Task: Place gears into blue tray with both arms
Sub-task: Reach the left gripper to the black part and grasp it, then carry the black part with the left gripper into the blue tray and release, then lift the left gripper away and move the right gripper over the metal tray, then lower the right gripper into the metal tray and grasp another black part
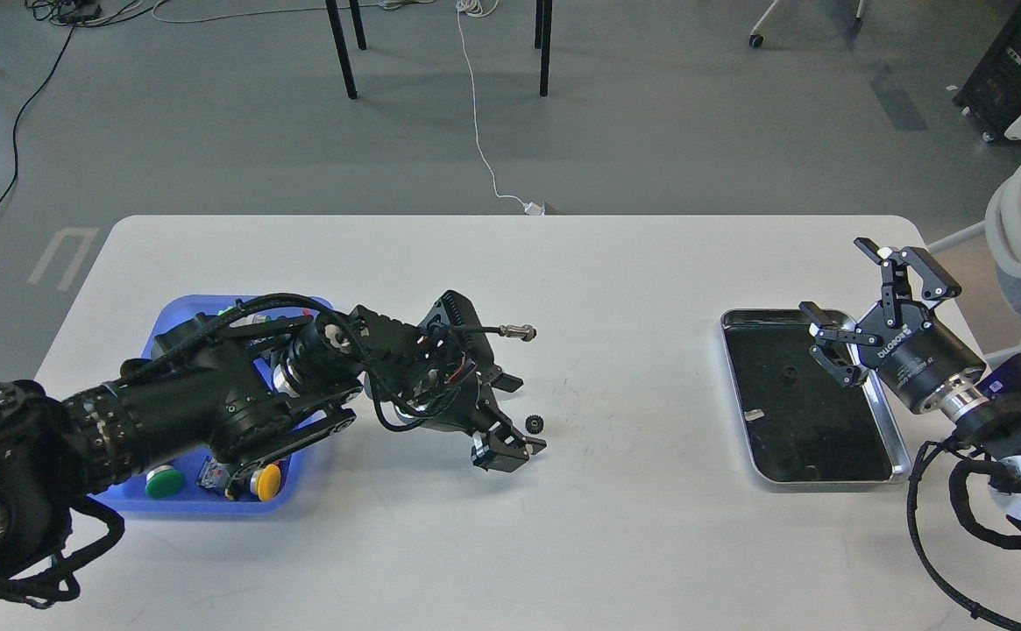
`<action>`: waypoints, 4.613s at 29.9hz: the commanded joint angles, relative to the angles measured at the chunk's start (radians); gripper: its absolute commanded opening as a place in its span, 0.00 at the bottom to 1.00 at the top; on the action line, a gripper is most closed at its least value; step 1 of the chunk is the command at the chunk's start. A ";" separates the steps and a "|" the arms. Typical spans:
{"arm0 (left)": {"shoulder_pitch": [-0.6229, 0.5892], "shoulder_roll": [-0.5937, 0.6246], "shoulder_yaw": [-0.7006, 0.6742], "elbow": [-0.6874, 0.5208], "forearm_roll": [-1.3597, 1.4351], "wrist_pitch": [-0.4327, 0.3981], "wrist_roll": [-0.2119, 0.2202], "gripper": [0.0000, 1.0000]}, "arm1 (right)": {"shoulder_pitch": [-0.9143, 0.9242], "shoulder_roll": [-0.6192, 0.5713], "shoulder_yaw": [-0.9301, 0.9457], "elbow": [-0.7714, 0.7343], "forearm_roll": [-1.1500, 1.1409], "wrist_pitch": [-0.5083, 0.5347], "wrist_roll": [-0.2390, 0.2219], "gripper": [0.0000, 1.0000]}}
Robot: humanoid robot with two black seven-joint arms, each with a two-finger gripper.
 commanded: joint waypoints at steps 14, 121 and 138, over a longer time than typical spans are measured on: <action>0.001 -0.040 0.000 0.025 0.000 0.004 0.000 0.63 | -0.002 0.000 -0.012 0.005 0.000 0.000 0.000 0.96; 0.479 0.304 -0.703 -0.319 -1.419 0.147 0.025 0.98 | 0.231 -0.104 -0.094 0.046 -0.645 0.000 0.000 0.97; 0.594 0.222 -0.864 -0.316 -1.496 0.098 0.140 0.98 | 0.822 -0.063 -0.809 -0.018 -1.464 -0.007 0.000 0.97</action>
